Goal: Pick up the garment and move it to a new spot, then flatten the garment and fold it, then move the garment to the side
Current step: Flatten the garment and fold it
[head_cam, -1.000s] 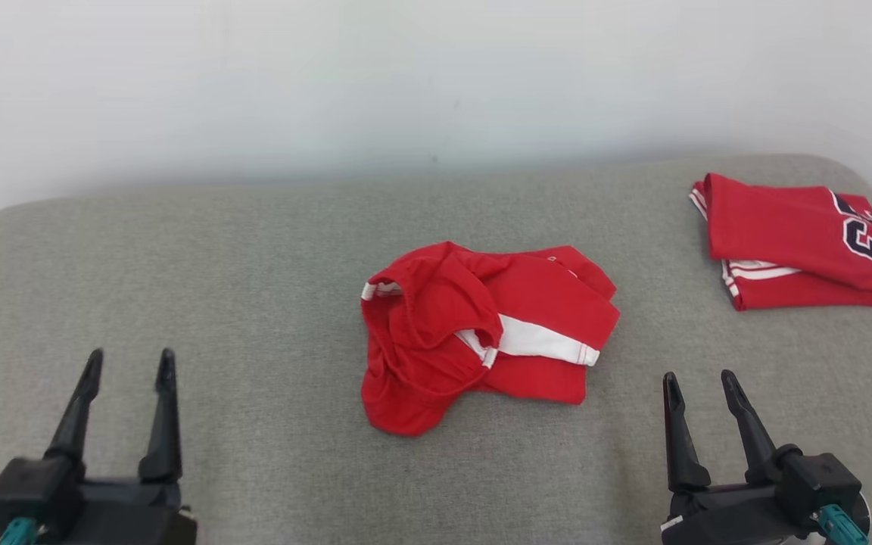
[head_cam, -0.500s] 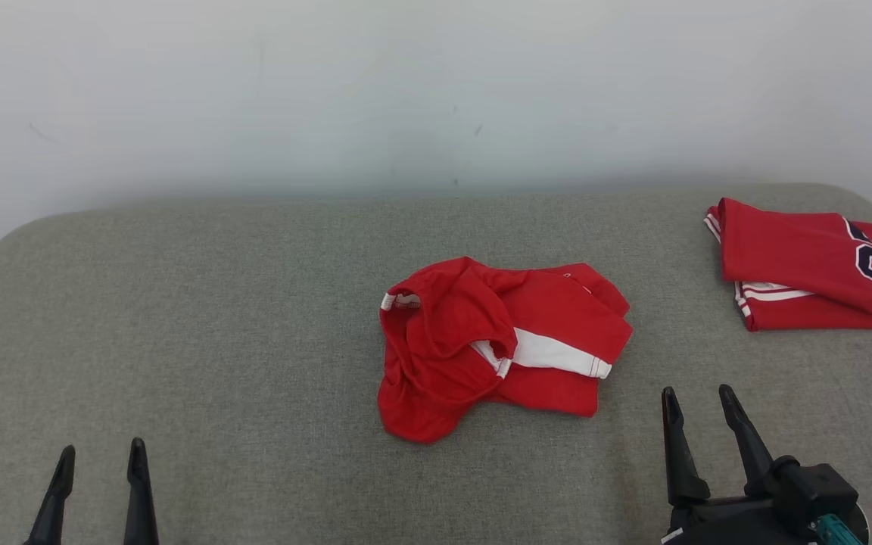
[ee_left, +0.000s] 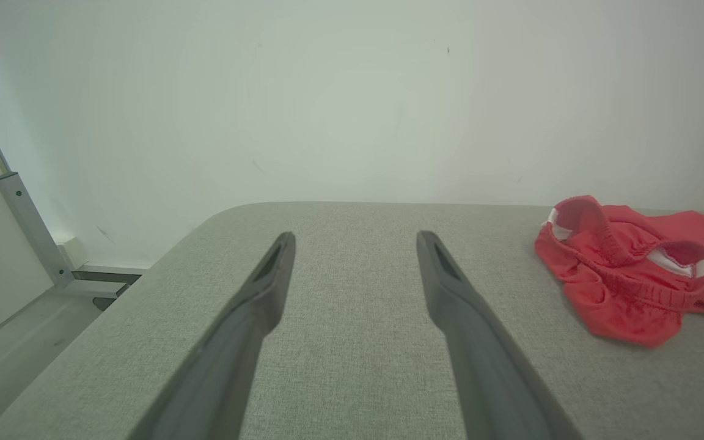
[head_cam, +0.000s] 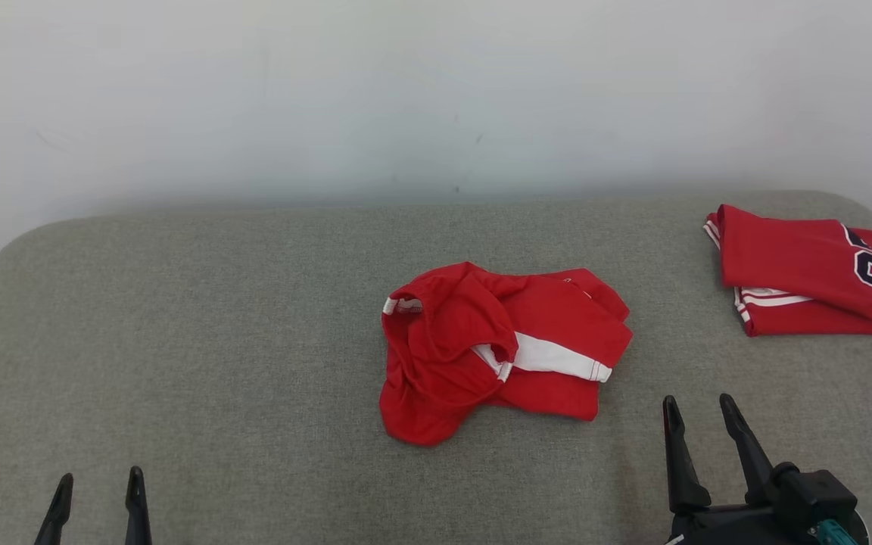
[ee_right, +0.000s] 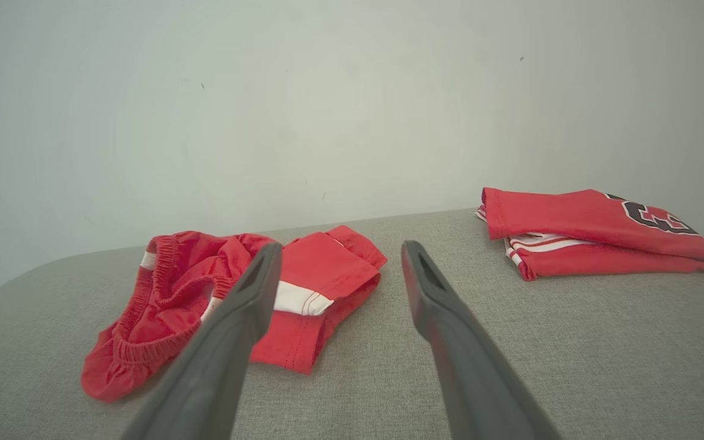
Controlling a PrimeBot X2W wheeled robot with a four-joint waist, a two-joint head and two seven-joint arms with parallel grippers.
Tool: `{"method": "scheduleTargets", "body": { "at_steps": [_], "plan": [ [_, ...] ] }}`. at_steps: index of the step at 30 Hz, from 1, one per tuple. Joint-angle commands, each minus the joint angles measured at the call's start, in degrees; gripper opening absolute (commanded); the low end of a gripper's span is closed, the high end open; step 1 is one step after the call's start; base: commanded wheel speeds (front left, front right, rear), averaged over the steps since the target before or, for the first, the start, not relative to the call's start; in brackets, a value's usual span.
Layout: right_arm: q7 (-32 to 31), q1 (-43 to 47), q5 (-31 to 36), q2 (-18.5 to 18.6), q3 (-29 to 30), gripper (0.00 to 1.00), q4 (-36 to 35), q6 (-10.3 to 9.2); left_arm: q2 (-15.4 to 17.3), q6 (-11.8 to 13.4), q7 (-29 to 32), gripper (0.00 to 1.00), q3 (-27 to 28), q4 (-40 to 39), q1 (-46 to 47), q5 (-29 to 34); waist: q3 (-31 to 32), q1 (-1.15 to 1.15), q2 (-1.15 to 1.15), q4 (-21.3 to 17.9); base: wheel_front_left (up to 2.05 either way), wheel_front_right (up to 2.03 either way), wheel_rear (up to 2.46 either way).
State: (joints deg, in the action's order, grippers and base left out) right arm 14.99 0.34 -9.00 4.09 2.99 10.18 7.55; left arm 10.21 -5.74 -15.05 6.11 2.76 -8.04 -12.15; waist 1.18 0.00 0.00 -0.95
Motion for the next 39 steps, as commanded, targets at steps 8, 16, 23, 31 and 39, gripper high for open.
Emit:
{"method": "scheduleTargets", "body": {
  "at_steps": [8, 16, 23, 31, 39],
  "plan": [
    [0.25, 0.51, 0.01, -0.30, -0.35, 1.00, 0.76, -0.15, -0.01, -1.23, -0.17, 1.00, -0.10, 0.99, 0.21, 0.41, -0.04, 0.00, 0.00, 0.23, 0.00, 0.00, 0.00],
    [0.25, 0.56, 0.29, -0.46, -0.37, 1.00, 1.19, -0.15, -0.42, -1.64, -0.17, 1.00, 0.54, 1.41, 0.25, 0.95, -0.19, 0.00, 0.00, 0.21, 0.00, 0.00, 0.00],
    [0.26, 0.56, 0.53, -0.49, -0.35, 1.00, 1.30, -0.15, -0.72, -1.77, -0.17, 1.00, 0.94, 1.52, 0.23, 1.21, -0.33, 0.00, 0.00, 0.26, 0.00, 0.00, 0.00],
    [0.25, 0.58, 0.64, -0.56, -0.40, 1.00, 1.38, -0.15, -0.87, -1.72, -0.16, 1.00, 1.19, 1.65, -0.07, 1.39, -0.42, 0.00, 0.00, 0.10, 0.00, 0.00, 0.00],
    [0.25, 0.27, 0.31, -0.62, -0.36, 1.00, 1.50, -0.15, -0.91, -1.74, -0.16, 1.00, -1.93, 2.79, 2.95, 1.96, -0.87, 0.00, 0.00, -0.28, 0.00, 0.00, 0.00]
  ]
}}
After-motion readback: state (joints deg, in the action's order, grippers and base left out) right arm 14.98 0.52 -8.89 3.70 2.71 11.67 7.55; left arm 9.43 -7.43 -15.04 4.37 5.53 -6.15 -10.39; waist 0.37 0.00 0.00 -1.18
